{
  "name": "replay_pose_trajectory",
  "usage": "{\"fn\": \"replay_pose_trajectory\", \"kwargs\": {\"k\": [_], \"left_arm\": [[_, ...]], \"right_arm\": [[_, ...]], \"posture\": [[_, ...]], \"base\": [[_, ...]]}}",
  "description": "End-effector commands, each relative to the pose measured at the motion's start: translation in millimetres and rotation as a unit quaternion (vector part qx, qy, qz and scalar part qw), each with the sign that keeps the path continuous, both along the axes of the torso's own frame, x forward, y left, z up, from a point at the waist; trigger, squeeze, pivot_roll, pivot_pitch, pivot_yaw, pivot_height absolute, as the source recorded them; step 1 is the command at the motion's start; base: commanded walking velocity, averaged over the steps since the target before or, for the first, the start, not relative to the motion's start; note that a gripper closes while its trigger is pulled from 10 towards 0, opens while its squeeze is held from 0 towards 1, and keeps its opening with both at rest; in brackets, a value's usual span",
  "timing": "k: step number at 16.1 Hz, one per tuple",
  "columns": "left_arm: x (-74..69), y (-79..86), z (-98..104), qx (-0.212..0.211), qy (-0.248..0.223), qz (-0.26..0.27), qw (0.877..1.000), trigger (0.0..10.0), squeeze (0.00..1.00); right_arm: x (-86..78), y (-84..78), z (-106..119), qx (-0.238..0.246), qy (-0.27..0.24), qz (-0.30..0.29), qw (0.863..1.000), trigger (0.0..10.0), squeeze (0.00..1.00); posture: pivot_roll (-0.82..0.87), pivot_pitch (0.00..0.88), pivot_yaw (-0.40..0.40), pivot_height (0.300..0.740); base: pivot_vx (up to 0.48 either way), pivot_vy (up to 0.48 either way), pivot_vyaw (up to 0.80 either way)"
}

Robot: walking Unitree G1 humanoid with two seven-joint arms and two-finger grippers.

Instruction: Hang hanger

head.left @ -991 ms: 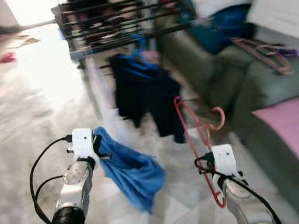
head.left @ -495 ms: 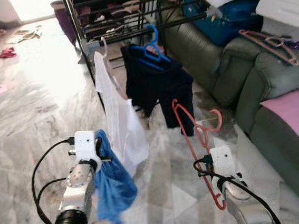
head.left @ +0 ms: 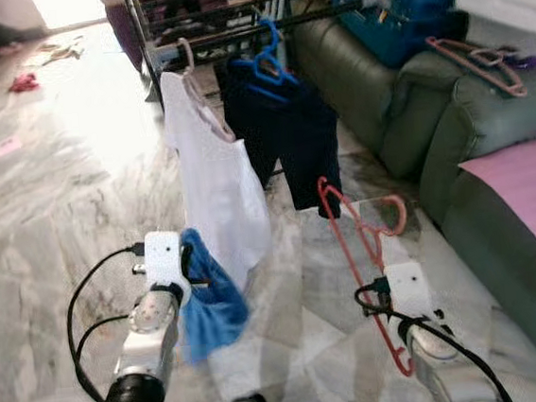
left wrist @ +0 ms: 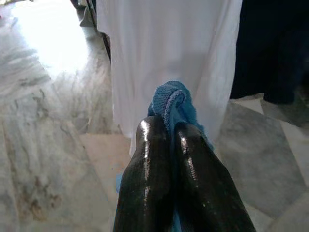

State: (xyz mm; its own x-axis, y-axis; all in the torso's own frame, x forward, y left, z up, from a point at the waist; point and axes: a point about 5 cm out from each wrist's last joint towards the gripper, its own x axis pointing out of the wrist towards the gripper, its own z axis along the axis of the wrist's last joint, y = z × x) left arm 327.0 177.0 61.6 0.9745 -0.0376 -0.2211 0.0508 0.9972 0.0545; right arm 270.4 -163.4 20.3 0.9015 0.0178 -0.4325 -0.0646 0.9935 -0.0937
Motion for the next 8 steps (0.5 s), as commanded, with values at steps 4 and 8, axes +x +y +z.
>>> {"fn": "replay_pose_trajectory", "kwargs": {"k": [4, 8], "left_arm": [[1.3, -2.2, 3.2, 0.004, -0.006, -0.004, 1.0, 10.0, 0.0], [0.8, -3.7, 3.6, 0.005, -0.009, -0.014, 1.0, 10.0, 0.0]], "right_arm": [[-3.4, 2.0, -1.5, 0.003, 0.001, 0.0, 1.0, 10.0, 0.0], [-3.7, 1.8, -1.5, 0.002, 0.001, 0.001, 1.0, 10.0, 0.0]], "posture": [[0.04, 0.136, 0.057, 0.74], [0.04, 0.138, 0.058, 0.74]], "base": [[-0.367, 0.0, 0.0], [-0.261, 0.0, 0.0]]}}
